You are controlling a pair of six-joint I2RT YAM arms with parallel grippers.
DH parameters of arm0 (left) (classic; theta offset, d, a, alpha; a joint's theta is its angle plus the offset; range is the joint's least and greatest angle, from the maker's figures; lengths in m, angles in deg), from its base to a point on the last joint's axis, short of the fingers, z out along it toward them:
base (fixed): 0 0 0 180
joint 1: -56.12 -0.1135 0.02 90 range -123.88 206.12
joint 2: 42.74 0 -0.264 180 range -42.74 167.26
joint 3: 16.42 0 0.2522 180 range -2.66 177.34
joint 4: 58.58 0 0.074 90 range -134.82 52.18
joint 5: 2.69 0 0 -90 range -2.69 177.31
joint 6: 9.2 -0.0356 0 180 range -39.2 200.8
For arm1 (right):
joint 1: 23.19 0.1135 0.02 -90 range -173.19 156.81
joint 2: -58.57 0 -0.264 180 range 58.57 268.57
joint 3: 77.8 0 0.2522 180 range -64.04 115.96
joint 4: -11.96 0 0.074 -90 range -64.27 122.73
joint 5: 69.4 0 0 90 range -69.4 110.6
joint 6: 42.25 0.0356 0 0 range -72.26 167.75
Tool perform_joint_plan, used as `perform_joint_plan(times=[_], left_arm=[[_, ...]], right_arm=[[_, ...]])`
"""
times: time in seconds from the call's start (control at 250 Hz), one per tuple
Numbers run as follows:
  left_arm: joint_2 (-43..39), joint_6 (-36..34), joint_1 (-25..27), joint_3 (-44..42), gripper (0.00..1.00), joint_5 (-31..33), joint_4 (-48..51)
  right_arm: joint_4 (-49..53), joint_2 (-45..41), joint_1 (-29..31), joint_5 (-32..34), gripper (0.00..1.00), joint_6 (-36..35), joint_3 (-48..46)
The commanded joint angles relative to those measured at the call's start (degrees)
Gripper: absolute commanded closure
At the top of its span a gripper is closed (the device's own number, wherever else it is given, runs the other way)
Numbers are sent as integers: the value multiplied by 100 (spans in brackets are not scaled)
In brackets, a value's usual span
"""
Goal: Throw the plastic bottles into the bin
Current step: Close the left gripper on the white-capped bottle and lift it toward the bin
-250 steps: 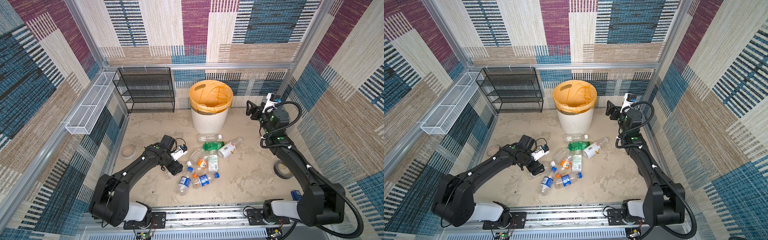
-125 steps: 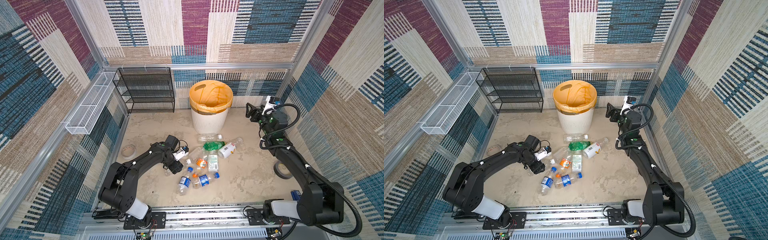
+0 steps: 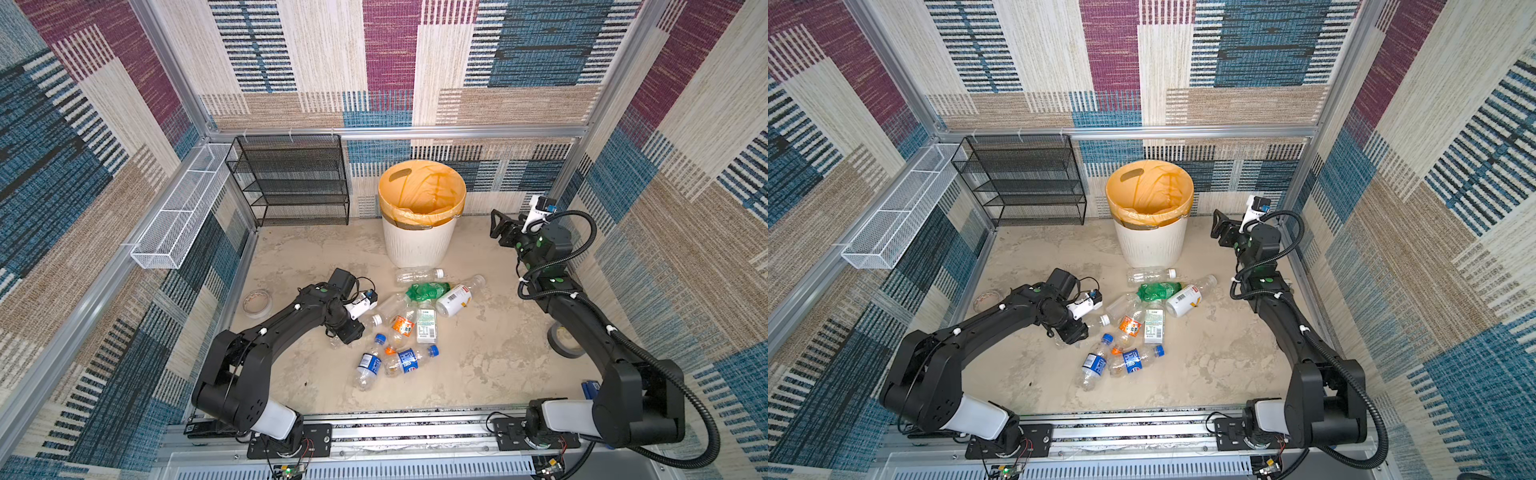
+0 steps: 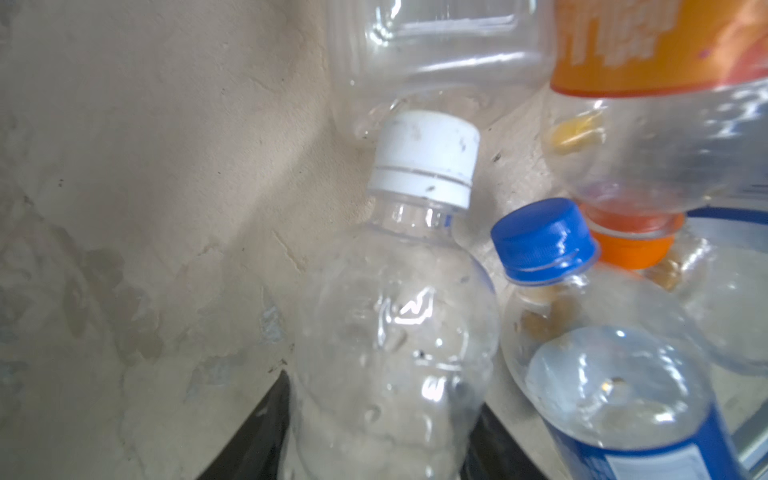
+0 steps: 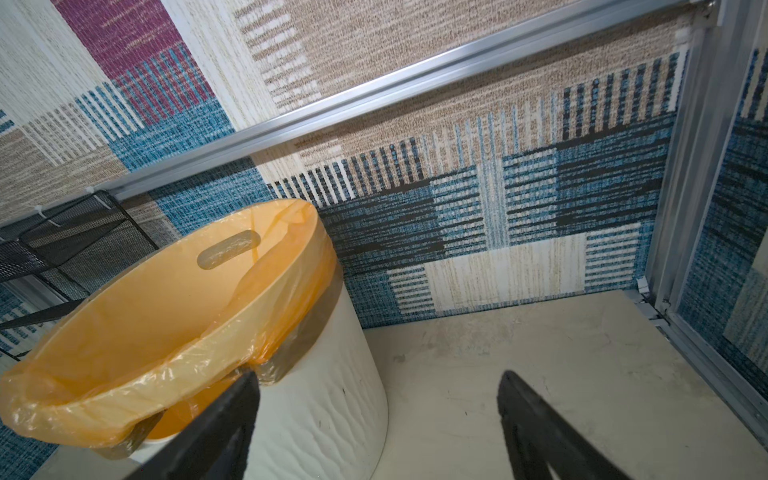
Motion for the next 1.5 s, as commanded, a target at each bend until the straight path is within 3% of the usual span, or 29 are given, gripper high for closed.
perform_joint_plan(times=[0.0, 0.284, 0.452, 0.748, 1.032, 1.496], left_arm=[[-333, -2, 3, -105, 44, -151, 19], [-1277, 106, -20, -214, 45, -37, -73], [-1879, 484, -133, -213, 49, -153, -620], [-2786, 1514, -147, -626, 49, -339, -4066], [-2342, 2551, -146, -610, 48, -1319, -7499], [-2424, 2521, -150, -315, 42, -1785, -10314]], right_arm=[[-20, 89, -2, -150, 10, 95, 9], [1, 355, -2, -396, 11, 299, 43], [78, 448, -2, -495, 11, 369, 113], [320, 454, -2, -670, 12, 383, 204], [417, 340, -4, -687, 13, 434, 66], [510, 57, 7, -582, 14, 475, -159]])
